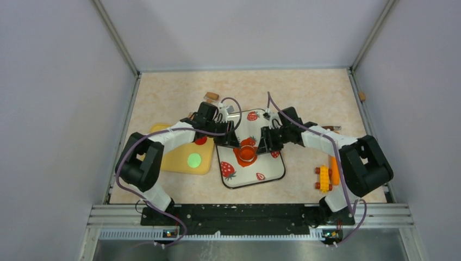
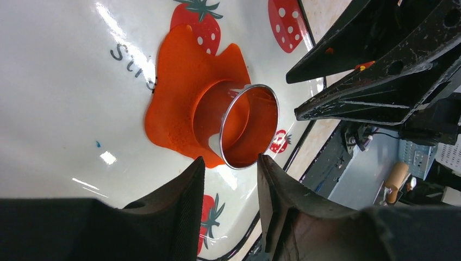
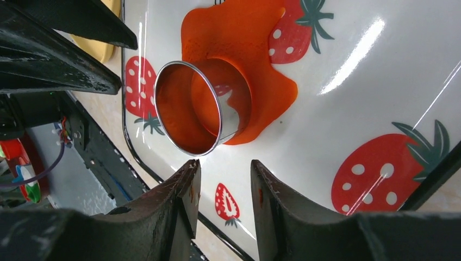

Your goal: Roll out the dumpling wrappers from the dough

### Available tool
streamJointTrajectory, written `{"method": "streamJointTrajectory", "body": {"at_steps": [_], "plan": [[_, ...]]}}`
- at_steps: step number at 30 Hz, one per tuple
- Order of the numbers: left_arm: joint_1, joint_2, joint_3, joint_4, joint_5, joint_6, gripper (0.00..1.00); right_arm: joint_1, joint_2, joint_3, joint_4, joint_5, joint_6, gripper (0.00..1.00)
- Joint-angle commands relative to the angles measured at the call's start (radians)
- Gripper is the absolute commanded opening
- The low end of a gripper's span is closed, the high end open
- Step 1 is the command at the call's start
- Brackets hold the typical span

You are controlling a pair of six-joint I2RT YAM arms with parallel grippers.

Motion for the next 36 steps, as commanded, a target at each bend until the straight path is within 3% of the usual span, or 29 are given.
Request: {"method": "streamJointTrajectory", "body": {"at_steps": [1, 13, 22, 26, 30, 33, 36], "plan": [[-0.004, 0.037, 0.014, 0.055, 0.032, -0.005, 0.42, -0.003, 0.029, 0.048, 0.056, -0.032, 0.029, 0.39], [-0.034, 0.09, 0.056, 0.019, 0.009, 0.037, 0.42, -0.004, 0.098, 0.093, 0.061, -0.053, 0.043, 0.3], [-0.035, 0.134, 0.075, -0.009, -0.003, 0.048, 0.32, -0.003, 0.132, 0.087, 0.064, -0.055, 0.043, 0.24], [-0.035, 0.146, 0.07, -0.011, -0.004, 0.053, 0.23, -0.004, 0.152, 0.087, 0.065, -0.058, 0.042, 0.18], [-0.034, 0.169, 0.07, -0.037, -0.03, 0.075, 0.01, -0.003, 0.162, 0.085, 0.066, -0.058, 0.04, 0.09], [-0.035, 0.189, 0.096, -0.085, -0.039, 0.104, 0.0, -0.003, 0.166, 0.071, 0.061, -0.047, 0.026, 0.0], [-0.036, 0.199, 0.096, -0.096, -0.054, 0.121, 0.0, -0.004, 0.172, 0.052, 0.055, -0.03, 0.003, 0.0]]}}
